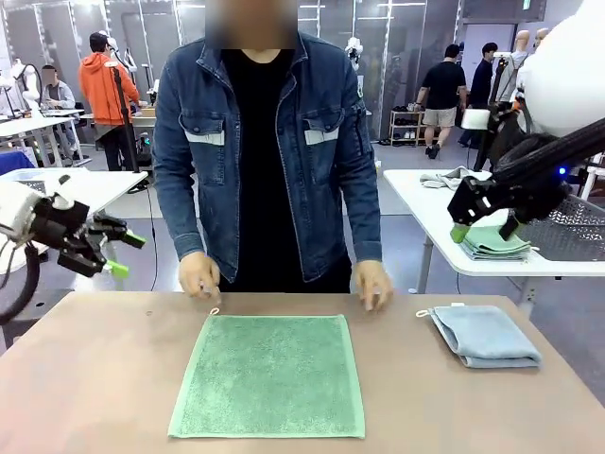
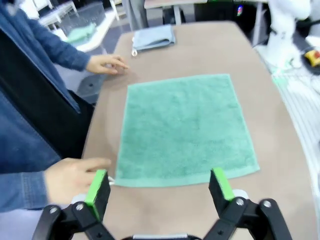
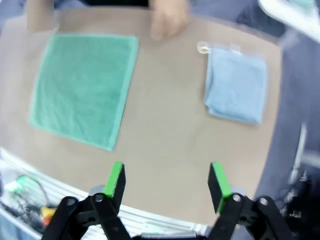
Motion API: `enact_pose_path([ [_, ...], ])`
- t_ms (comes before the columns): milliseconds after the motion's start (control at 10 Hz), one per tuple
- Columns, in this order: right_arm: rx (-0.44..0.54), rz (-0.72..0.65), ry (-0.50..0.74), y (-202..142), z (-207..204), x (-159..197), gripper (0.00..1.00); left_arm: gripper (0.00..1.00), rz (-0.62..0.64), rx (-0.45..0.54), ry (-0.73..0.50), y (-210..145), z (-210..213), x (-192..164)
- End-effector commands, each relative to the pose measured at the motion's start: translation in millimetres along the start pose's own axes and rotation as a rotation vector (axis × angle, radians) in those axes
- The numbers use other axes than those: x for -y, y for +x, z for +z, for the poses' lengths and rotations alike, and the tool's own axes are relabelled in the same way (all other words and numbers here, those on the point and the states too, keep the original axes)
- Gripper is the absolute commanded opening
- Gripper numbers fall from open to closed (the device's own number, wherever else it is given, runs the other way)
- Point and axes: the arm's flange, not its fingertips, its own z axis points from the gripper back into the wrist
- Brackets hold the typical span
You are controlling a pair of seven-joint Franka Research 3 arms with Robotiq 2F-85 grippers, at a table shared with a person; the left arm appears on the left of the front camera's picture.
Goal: Fold the towels and place them in the basket.
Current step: When a person lays out a Towel with hook on the table, fold it in half twice.
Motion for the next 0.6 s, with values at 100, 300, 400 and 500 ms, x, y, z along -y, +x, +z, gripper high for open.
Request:
enact_pose_path([
  [100, 0.056, 0.403, 0.060, 12, 34, -47, 0.83, 1.00, -0.115, -0.248, 0.068, 112, 28, 27],
  [300, 0.039, 0.689, 0.071, 4, 42, -107, 0.83, 1.00, -0.181, -0.437, 0.101, 180, 25, 60],
  [400, 0.017, 0.801, 0.054, -1, 44, -132, 0.83, 1.00, -0.221, -0.508, 0.110, 204, 20, 75],
  [500, -0.005, 0.927, 0.044, -8, 41, -152, 0.83, 1.00, -0.257, -0.573, 0.104, 221, 12, 89],
])
